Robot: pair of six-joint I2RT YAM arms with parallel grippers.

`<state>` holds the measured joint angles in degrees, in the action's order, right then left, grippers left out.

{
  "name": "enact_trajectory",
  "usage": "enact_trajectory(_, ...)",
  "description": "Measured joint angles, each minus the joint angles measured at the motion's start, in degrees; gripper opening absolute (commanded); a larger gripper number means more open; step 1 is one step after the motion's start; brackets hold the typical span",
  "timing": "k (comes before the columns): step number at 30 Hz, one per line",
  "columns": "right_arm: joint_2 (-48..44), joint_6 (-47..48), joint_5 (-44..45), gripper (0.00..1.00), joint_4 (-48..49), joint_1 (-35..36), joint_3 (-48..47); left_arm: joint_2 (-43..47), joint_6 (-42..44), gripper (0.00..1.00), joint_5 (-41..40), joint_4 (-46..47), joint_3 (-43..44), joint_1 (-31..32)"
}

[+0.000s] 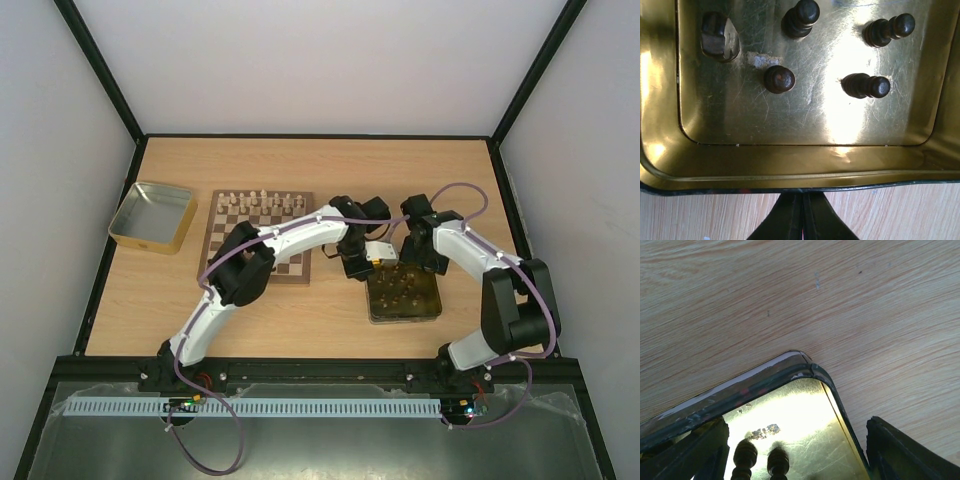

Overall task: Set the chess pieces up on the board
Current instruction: Move the storage box to the center of the board.

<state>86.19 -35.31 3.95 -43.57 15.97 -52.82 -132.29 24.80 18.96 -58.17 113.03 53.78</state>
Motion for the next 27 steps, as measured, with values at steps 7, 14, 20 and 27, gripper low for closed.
enact_trajectory(7, -1.6, -0.1, 1.0, 0.73, -1.9, -0.5, 0.0, -2.0, 0.0, 0.02, 0.2, -0.1, 2.2, 0.3)
enact_trajectory(14, -5.3, -0.1, 2.3, 0.74, -4.6, -1.0, -0.8, -3.2, 0.0, 0.02, 0.2, -0.1, 3.2, 0.7)
enact_trajectory(20, -7.1, -0.1, 2.5, 0.78, -5.9, -1.2, -3.6, -3.3, -0.4, 0.02, 0.1, -0.1, 3.7, 1.4)
enact_trajectory(27, -8.6, -1.3, 3.8, 0.78, -8.8, -1.4, -6.6, -3.1, -0.4, 0.02, -0.1, 0.3, 2.8, 1.5)
